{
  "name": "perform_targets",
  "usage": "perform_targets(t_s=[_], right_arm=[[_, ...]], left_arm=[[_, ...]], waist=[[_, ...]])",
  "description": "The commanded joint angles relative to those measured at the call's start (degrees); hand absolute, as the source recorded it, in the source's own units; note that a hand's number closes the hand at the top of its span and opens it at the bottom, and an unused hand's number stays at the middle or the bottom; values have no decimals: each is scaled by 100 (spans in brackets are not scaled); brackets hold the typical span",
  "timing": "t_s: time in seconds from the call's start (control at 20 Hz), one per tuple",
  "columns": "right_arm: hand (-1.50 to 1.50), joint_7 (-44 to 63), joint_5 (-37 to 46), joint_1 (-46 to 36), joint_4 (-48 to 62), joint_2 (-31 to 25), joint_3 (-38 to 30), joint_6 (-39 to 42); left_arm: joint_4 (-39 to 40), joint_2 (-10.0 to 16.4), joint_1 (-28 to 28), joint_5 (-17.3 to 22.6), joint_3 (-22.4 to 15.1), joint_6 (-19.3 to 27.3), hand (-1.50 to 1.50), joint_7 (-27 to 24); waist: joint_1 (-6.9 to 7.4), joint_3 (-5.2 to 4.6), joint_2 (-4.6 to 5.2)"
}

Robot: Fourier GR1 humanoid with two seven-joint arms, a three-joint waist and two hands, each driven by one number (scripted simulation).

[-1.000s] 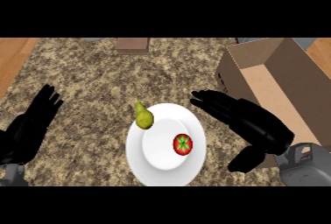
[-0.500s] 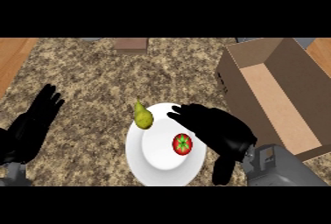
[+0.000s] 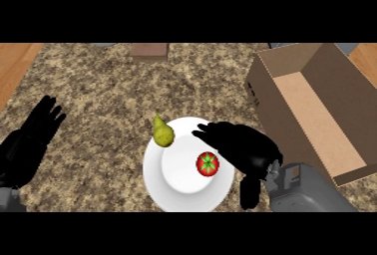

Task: Pick the tomato from the plate and place it in the cardboard box

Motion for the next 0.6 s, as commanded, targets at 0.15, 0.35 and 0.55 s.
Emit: perform_targets(t_s=[0.15,0.35,0.55], right_arm=[[-150,-983,903,346,667,108,19,-364],[-150,-870,1019,429,388,492,-140,-21],[-150,-1141,1268,447,308,564,-259,-182]], left_arm=[[-105,-200,-129,-169,189,-77,0,222],[-355,-444,255,-394,220,-177,0,164],[-134,-379,106,-344,405,-458,0,192]], waist=[[6,3,9],[5,1,1],[3,1,2]])
